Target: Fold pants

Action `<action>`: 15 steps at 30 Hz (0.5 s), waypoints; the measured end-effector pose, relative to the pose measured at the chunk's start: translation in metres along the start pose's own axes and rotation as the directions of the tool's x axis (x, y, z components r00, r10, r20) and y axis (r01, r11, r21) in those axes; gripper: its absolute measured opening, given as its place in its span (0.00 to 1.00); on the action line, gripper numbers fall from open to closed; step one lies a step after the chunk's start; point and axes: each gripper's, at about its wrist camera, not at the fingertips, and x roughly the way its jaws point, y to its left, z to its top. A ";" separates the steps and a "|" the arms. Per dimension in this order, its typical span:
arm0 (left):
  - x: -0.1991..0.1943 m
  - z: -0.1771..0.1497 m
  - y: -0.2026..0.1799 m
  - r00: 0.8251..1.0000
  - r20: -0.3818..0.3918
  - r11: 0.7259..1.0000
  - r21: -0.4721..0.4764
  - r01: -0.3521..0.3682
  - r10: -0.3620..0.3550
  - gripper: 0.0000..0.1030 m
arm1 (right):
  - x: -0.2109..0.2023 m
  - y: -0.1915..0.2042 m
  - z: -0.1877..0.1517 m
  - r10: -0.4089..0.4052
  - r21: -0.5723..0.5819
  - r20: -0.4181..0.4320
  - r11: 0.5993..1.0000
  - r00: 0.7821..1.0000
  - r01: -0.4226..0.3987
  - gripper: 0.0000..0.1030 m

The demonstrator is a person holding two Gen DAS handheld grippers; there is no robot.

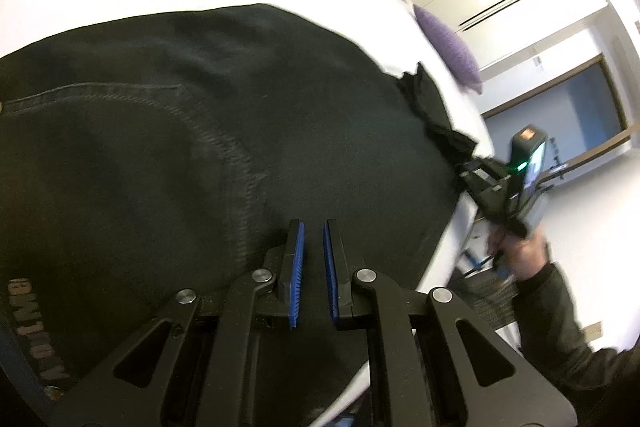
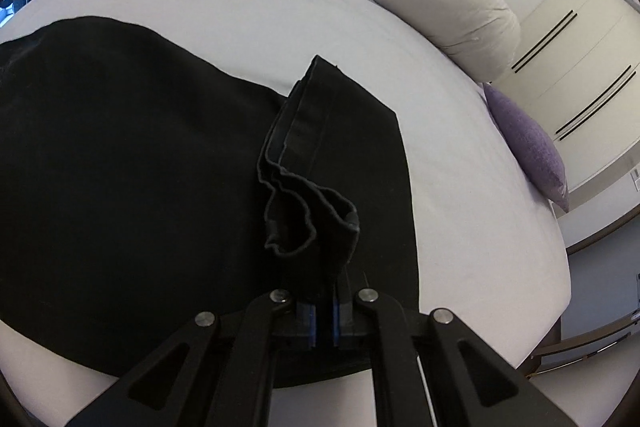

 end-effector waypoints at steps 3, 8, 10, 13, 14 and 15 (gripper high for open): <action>0.004 0.011 -0.013 0.999 -0.004 0.999 -0.004 0.052 -0.052 0.09 | -0.009 0.008 0.000 -0.017 -0.015 0.026 1.000 1.000 0.017 0.07; 0.021 0.037 -0.029 0.978 0.033 0.972 -0.108 0.208 -0.206 1.00 | -0.042 0.026 0.005 -0.013 -0.040 0.114 0.999 0.993 0.018 0.07; 0.028 0.047 -0.034 0.965 0.046 0.955 -0.139 0.263 -0.259 1.00 | -0.057 0.042 0.006 -0.006 -0.072 0.144 0.997 0.990 0.016 0.07; 0.048 0.061 -0.034 0.943 0.020 0.919 -0.222 0.327 -0.331 1.00 | -0.077 0.071 0.006 0.013 -0.133 0.176 0.991 0.984 0.011 0.07; 0.052 0.064 -0.032 0.938 0.017 0.910 -0.240 0.339 -0.345 1.00 | -0.084 0.083 0.005 0.024 -0.155 0.186 0.988 0.982 0.006 0.07; 0.058 0.066 -0.028 0.937 0.005 0.901 -0.271 0.337 -0.349 1.00 | -0.088 0.089 0.005 0.032 -0.162 0.194 0.987 0.981 0.000 0.07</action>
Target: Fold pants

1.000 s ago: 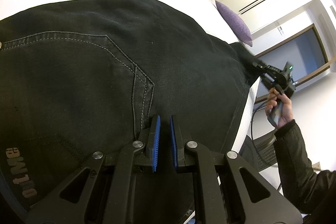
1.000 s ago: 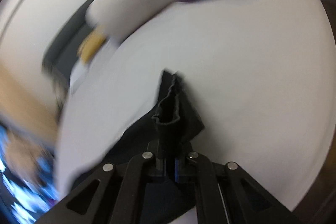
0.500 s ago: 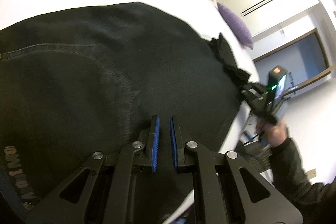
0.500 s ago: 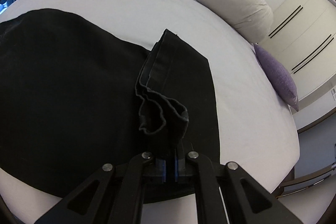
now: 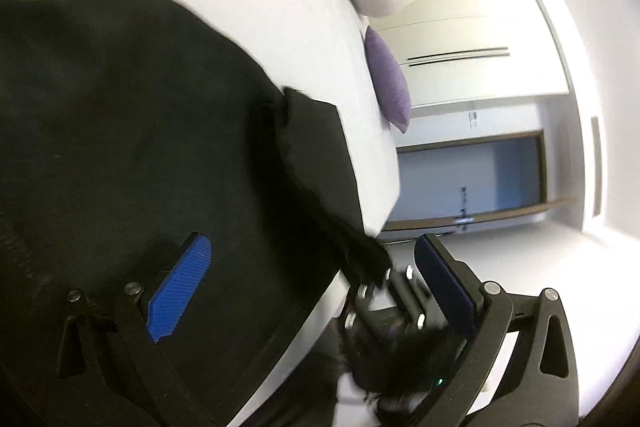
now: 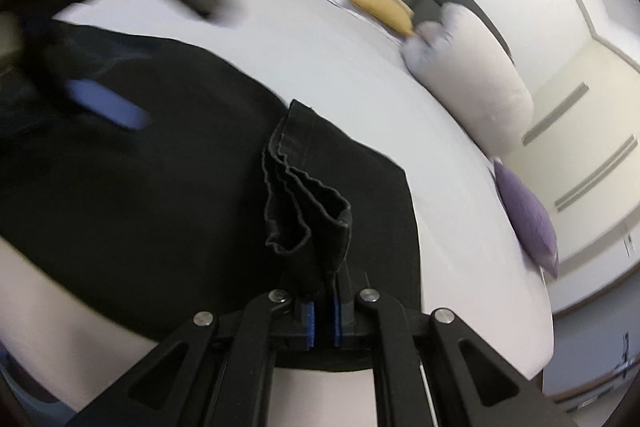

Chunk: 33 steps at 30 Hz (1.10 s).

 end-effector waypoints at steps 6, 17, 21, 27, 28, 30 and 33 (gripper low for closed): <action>0.007 0.012 0.016 1.000 -0.008 0.995 -0.100 0.027 -0.028 1.00 | -0.011 0.018 0.007 0.033 0.017 0.021 0.999 0.999 -0.034 0.08; 0.017 0.028 0.015 0.998 -0.054 0.991 -0.132 0.033 -0.041 0.81 | -0.034 0.022 0.016 0.050 0.031 0.089 0.998 0.995 -0.052 0.08; 0.013 0.034 0.016 0.995 -0.102 0.996 -0.087 -0.016 0.007 0.22 | -0.040 0.034 0.016 0.071 0.004 0.102 0.997 0.992 -0.072 0.08; -0.022 0.041 0.011 0.987 -0.097 0.990 0.063 -0.124 0.130 0.10 | -0.050 0.060 0.024 0.133 -0.064 0.131 0.990 0.982 -0.126 0.08; -0.038 0.032 0.017 0.984 -0.093 0.986 0.083 -0.144 0.151 0.10 | -0.051 0.066 0.026 0.144 -0.082 0.137 0.988 0.980 -0.134 0.08; -0.053 0.033 0.020 0.976 -0.086 0.976 0.111 -0.189 0.199 0.10 | -0.050 0.077 0.028 0.165 -0.115 0.142 0.982 0.976 -0.150 0.08; -0.068 0.031 0.025 0.960 -0.075 0.956 0.142 -0.258 0.271 0.10 | -0.042 0.091 0.032 0.183 -0.146 0.114 0.975 0.976 -0.166 0.08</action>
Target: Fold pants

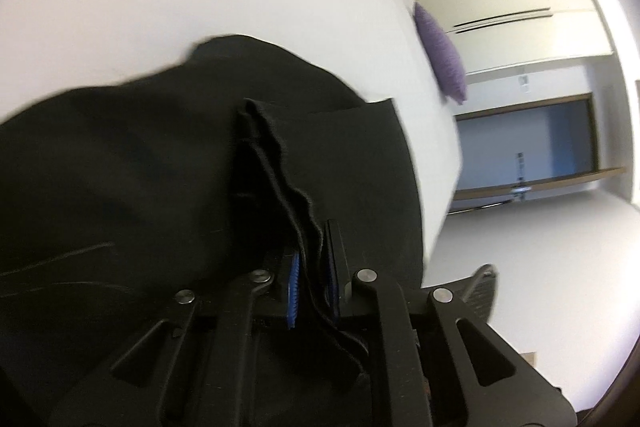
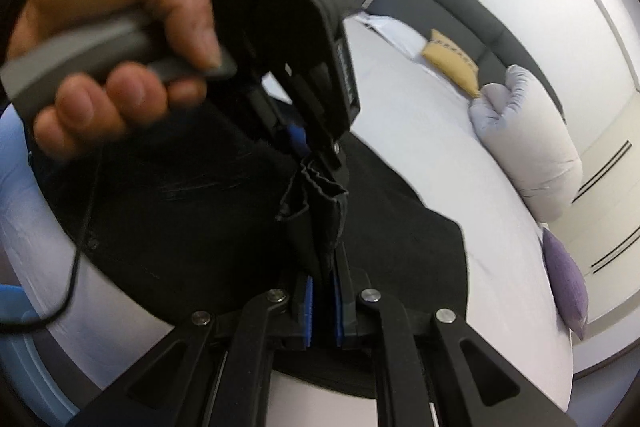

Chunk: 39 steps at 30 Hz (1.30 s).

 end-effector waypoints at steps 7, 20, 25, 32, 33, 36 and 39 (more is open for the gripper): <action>-0.009 -0.023 0.010 0.995 -0.006 0.993 0.063 -0.103 0.104 0.10 | 0.011 -0.004 -0.001 0.043 -0.004 -0.031 0.999 0.999 -0.043 0.09; -0.002 -0.052 0.018 1.000 0.019 0.999 -0.038 -0.018 0.019 0.10 | 0.003 -0.021 -0.004 0.073 -0.044 0.004 0.996 0.997 -0.073 0.09; -0.008 -0.060 0.045 0.995 0.063 0.980 -0.183 0.083 -0.073 0.10 | 0.000 -0.021 -0.005 0.072 -0.036 0.019 0.997 0.997 -0.071 0.09; -0.021 -0.058 0.062 0.985 0.093 0.958 -0.234 0.166 -0.148 0.44 | -0.007 -0.027 0.006 0.051 -0.002 0.050 0.999 0.997 -0.051 0.09; -0.022 -0.057 0.063 0.977 0.107 0.948 -0.241 0.207 -0.186 0.51 | -0.008 -0.028 0.008 0.050 -0.004 0.053 0.999 0.997 -0.050 0.09; -0.022 -0.052 0.058 0.971 0.112 0.945 -0.233 0.231 -0.210 0.66 | -0.012 -0.022 0.010 0.049 -0.018 0.061 0.999 0.997 -0.048 0.09; -0.019 -0.046 0.051 0.968 0.108 0.943 -0.223 0.246 -0.227 0.70 | -0.013 -0.020 0.012 0.054 -0.024 0.068 0.998 0.996 -0.053 0.09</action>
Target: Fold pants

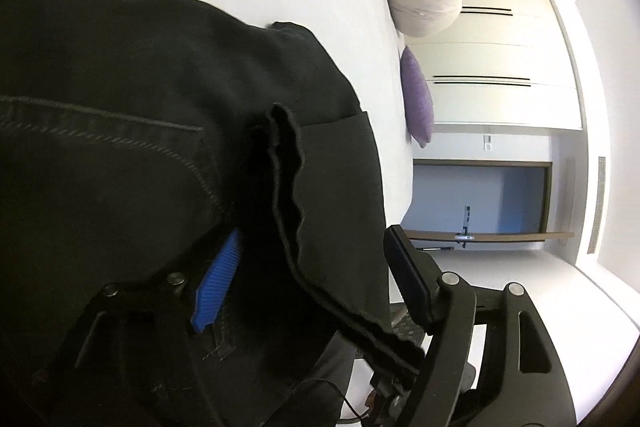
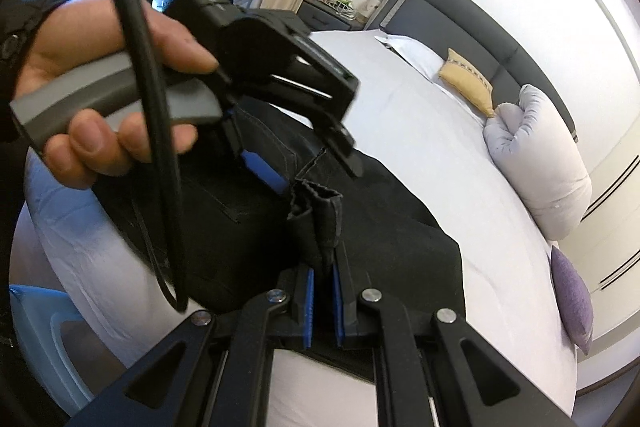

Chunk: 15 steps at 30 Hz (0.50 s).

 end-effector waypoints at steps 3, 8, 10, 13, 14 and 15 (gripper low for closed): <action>0.003 0.004 0.001 1.000 -0.012 1.000 0.015 0.002 -0.002 0.34 | 0.002 0.002 0.001 0.006 -0.007 -0.001 1.000 1.000 -0.006 0.09; 0.012 0.004 -0.003 0.992 -0.018 0.988 0.094 -0.126 0.129 0.05 | 0.009 0.013 -0.006 0.012 -0.052 -0.031 0.999 0.999 -0.014 0.09; 0.014 0.001 -0.007 0.985 -0.002 0.976 0.132 -0.173 0.175 0.05 | 0.013 0.018 -0.009 0.010 -0.071 -0.053 0.997 0.999 -0.013 0.09; 0.023 0.000 -0.013 0.978 0.002 0.965 0.163 -0.207 0.209 0.05 | 0.017 0.022 -0.014 0.017 -0.082 -0.071 0.996 0.997 -0.023 0.09; 0.024 0.000 -0.011 0.975 -0.004 0.962 0.168 -0.217 0.221 0.06 | 0.019 0.022 -0.014 0.021 -0.080 -0.077 0.996 0.997 -0.027 0.09; 0.027 0.002 -0.010 0.972 -0.014 0.959 0.167 -0.228 0.234 0.06 | 0.022 0.023 -0.015 0.026 -0.076 -0.086 0.997 0.996 -0.033 0.09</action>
